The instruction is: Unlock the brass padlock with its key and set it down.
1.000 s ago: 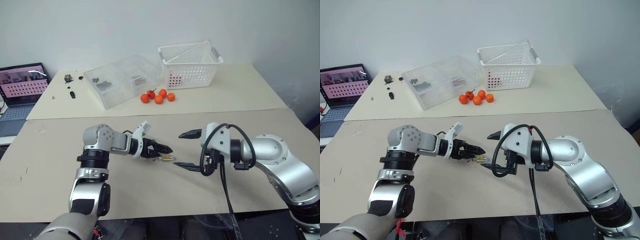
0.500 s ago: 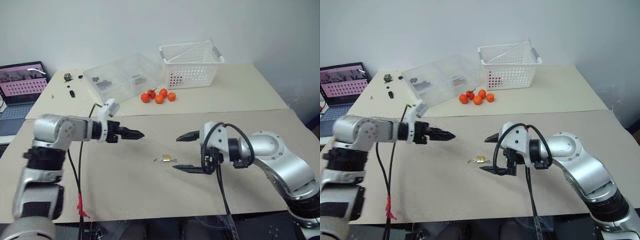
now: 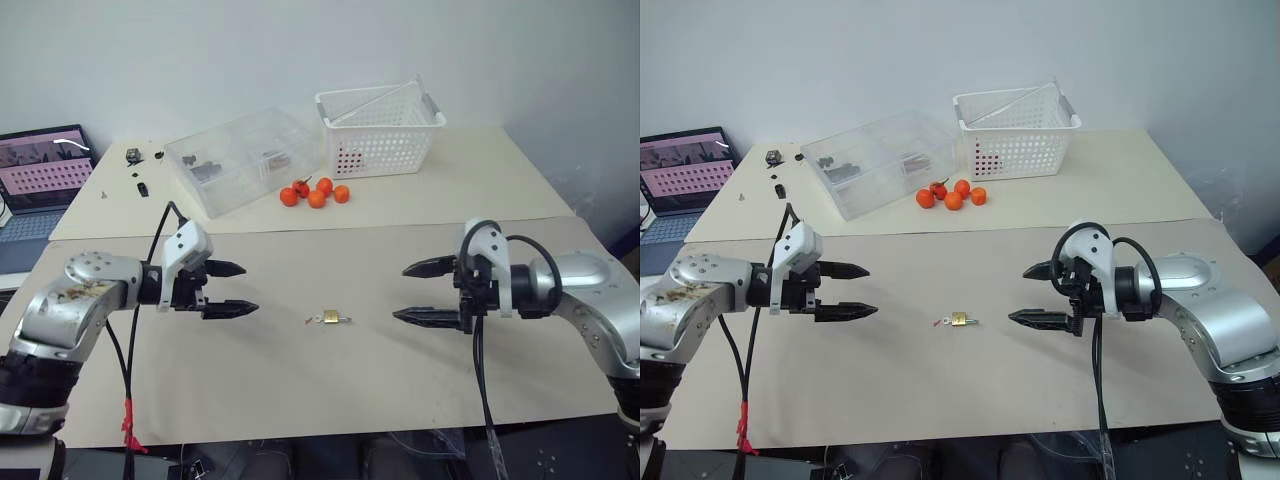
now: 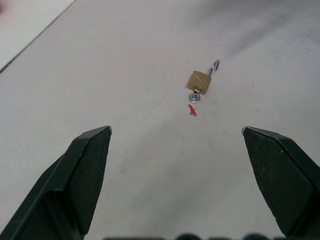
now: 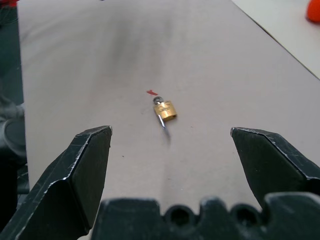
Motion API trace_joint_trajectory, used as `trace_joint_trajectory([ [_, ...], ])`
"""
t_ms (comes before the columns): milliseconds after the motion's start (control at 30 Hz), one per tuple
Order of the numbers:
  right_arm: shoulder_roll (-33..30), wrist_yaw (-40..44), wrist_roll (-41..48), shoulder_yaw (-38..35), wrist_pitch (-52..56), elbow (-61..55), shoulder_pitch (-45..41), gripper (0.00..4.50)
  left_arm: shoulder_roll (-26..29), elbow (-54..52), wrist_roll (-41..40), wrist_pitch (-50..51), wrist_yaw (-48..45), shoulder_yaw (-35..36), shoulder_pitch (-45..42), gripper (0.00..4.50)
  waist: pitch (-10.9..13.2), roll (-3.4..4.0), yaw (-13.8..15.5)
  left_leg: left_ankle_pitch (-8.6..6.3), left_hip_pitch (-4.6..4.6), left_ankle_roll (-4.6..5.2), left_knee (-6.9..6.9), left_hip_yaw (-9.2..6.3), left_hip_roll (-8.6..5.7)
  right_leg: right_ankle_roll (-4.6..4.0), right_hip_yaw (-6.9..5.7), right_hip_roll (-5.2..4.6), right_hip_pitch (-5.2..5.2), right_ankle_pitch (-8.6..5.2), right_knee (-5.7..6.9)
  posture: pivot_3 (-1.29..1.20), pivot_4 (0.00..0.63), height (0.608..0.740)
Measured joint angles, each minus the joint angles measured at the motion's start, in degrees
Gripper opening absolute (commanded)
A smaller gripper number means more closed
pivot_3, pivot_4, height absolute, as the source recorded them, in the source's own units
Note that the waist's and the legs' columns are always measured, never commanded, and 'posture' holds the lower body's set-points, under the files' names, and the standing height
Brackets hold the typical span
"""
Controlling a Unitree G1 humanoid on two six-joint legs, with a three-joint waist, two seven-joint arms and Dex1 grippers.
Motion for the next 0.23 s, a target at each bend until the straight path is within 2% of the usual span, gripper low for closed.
trace_joint_trajectory([
  [233, -0.16, -0.96, -0.64, -1.63, -0.32, 2.36, 1.83, 4.50, -4.05, -1.44, 5.01, -8.22, 6.20, 1.05, 1.99, 4.47, 0.00, 0.00, 0.13, 0.00, 0.04, 0.00, -0.01, 0.09, -0.02, 0.01, 0.04, -0.02, 0.05, 0.01, -0.03, 0.00, 0.150, 0.740],
])
